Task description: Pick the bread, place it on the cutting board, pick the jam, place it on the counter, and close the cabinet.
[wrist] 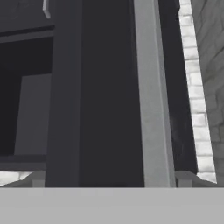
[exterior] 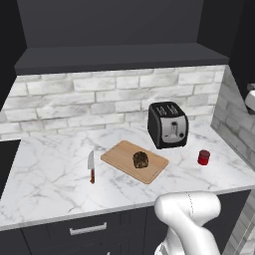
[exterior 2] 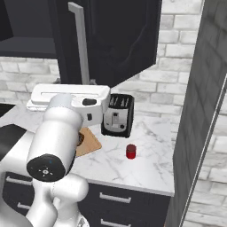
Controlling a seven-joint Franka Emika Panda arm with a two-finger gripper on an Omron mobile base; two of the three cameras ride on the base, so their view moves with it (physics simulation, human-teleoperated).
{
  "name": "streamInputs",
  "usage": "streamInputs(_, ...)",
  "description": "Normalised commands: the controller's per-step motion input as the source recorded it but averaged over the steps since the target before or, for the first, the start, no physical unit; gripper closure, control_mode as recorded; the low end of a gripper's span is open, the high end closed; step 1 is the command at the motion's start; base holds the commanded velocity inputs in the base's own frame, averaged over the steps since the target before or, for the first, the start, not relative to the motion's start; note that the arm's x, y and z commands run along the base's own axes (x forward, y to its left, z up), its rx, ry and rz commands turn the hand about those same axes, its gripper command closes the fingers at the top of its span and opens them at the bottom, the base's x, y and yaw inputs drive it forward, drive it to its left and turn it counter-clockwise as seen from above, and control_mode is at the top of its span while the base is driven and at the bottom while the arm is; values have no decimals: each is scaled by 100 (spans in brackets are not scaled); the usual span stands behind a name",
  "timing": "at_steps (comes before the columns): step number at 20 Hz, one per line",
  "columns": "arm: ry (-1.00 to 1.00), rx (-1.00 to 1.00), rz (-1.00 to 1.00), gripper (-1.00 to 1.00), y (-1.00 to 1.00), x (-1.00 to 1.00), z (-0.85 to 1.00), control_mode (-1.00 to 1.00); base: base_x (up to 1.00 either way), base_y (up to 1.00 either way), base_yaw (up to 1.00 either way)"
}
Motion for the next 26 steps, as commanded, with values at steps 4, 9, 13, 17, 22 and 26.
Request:
streamInputs(4, 0, 0, 2, -100, 35, 30, 0, -100, 0, 0, 0)
streamInputs(9, 0, 0, 3, -100, 28, 31, 0, -100, 0, 0, 0)
streamInputs(13, 0, 0, 4, -100, 27, 35, 0, -100, 0, 0, 0)
streamInputs(17, 0, 0, 5, -100, 24, 39, 0, -100, 0, 0, 0)
streamInputs(22, 0, 0, 8, -100, 18, 37, 0, -100, 0, 0, 0)
streamInputs(26, 0, 0, 10, -100, 9, 36, 0, -100, 0, 0, 0)
